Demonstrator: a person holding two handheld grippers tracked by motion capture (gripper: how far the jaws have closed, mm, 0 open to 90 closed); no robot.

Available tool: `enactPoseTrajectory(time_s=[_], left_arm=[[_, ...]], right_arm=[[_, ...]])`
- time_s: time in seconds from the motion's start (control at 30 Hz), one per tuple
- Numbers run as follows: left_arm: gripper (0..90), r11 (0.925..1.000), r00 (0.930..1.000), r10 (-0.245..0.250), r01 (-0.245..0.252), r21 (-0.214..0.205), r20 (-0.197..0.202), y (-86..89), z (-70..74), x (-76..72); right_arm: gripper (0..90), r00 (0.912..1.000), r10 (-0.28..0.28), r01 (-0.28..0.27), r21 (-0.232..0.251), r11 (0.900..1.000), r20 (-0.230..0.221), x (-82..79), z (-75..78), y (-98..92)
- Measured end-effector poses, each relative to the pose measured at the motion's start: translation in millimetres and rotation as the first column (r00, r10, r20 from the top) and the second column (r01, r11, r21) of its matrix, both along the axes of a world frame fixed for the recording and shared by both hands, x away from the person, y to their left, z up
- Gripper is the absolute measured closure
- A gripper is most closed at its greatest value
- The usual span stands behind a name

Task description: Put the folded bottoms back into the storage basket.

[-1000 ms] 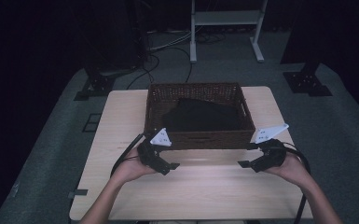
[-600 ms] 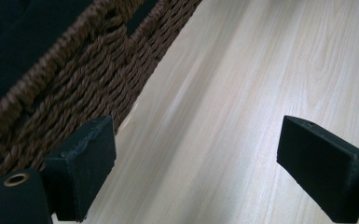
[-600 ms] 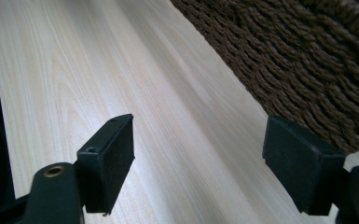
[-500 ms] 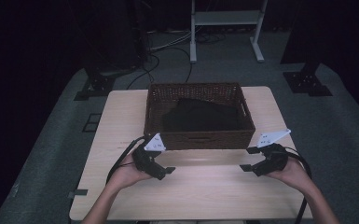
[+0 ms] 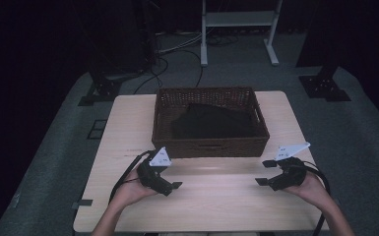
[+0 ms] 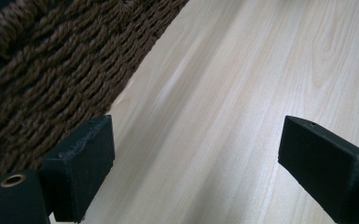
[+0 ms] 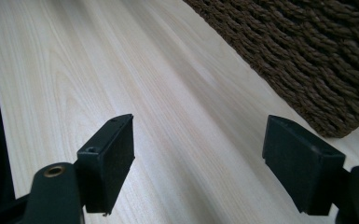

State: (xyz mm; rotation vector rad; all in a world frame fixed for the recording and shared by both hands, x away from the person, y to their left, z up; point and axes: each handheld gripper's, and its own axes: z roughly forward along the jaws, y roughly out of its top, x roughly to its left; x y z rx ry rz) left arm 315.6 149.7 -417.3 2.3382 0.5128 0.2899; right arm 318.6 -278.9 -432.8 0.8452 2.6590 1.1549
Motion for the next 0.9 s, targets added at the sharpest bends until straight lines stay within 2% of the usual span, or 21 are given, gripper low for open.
enactPoseTrajectory(time_s=[0.07,0.2,0.57,0.9], left_arm=[[9.8,0.9998,0.9999,0.007,-0.007,-0.016,-0.011,2.2,-4.3,-0.1],[9.9,0.9998,0.9997,0.016,-0.016,-0.014,-0.017,4.1,-10.9,-2.1],[9.3,0.9994,0.9995,0.030,-0.030,-0.016,-0.009,9.4,-19.2,-8.8],[8.8,0.9976,0.9983,0.055,-0.056,-0.040,-0.017,16.9,-27.0,-10.2]], right_arm=[[24.0,1.0000,-0.002,0.002,-0.007,1.0000,-0.005,-0.1,-0.9,-0.4],[24.0,1.0000,-0.005,0.005,-0.002,1.0000,-0.006,-1.6,-1.7,-0.4],[24.1,0.9998,-0.016,0.016,0.015,0.9998,0.008,-7.9,-10.5,-2.9],[24.0,1.0000,-0.004,0.004,-0.011,0.9999,0.008,-15.7,-16.5,0.8]])
